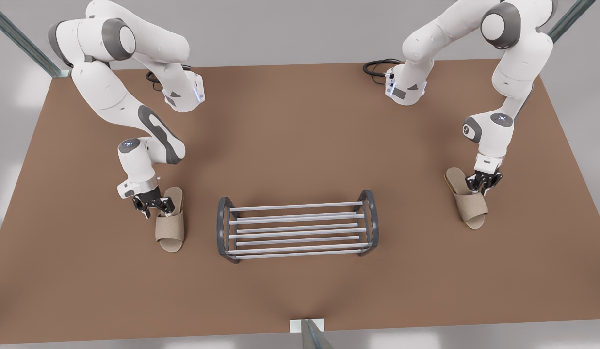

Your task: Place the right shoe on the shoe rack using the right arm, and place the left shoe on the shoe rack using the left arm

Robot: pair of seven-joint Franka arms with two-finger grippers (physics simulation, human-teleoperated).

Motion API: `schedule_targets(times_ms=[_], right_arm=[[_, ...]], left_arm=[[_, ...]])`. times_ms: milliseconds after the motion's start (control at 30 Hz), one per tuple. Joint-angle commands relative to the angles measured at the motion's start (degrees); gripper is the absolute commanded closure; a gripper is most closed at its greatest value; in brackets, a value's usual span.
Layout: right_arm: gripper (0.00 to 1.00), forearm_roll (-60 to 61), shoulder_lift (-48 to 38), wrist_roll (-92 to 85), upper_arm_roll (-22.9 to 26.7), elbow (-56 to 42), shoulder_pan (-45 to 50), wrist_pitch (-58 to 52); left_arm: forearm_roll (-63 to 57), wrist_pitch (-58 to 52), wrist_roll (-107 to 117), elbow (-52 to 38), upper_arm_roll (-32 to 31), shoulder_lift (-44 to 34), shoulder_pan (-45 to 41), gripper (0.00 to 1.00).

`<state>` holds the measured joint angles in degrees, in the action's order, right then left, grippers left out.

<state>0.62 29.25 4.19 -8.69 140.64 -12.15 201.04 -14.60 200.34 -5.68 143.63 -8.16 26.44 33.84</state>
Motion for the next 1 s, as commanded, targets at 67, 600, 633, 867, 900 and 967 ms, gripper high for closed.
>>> schedule_targets(times_ms=[67, 600, 633, 867, 900, 967], right_arm=[[0.00, 0.44, 0.19, 0.20, -0.01, -0.10, 0.02, -0.03], [0.44, 0.52, 0.28, 0.20, -0.09, -0.19, 0.02, -0.03], [0.44, 0.52, 0.28, 0.20, -0.09, -0.19, 0.02, -0.03], [0.45, 0.61, 0.10, 0.20, -0.18, -0.28, 0.02, -0.03], [0.46, 0.96, 0.19, 0.29, -0.18, -0.28, 0.02, -0.03], [0.50, 2.63, 0.19, 0.29, -0.45, -0.37, 0.11, -0.03]], left_arm=[[0.27, -0.04, -0.38, -0.01, -0.02, -0.25, 0.08, 0.66], [0.98, -18.93, 27.91, -4.40, -15.22, -14.13, 0.52, 0.76], [0.98, -22.27, 31.43, -6.95, -17.50, -14.48, 0.52, 0.76], [0.10, -45.39, 48.13, -21.81, -28.58, -16.77, -2.20, 0.76], [0.10, -45.83, 48.92, -22.86, -29.11, -16.51, -3.34, 0.76], [-0.08, -56.89, 55.16, -30.24, -29.11, -15.98, -9.31, 0.76]])
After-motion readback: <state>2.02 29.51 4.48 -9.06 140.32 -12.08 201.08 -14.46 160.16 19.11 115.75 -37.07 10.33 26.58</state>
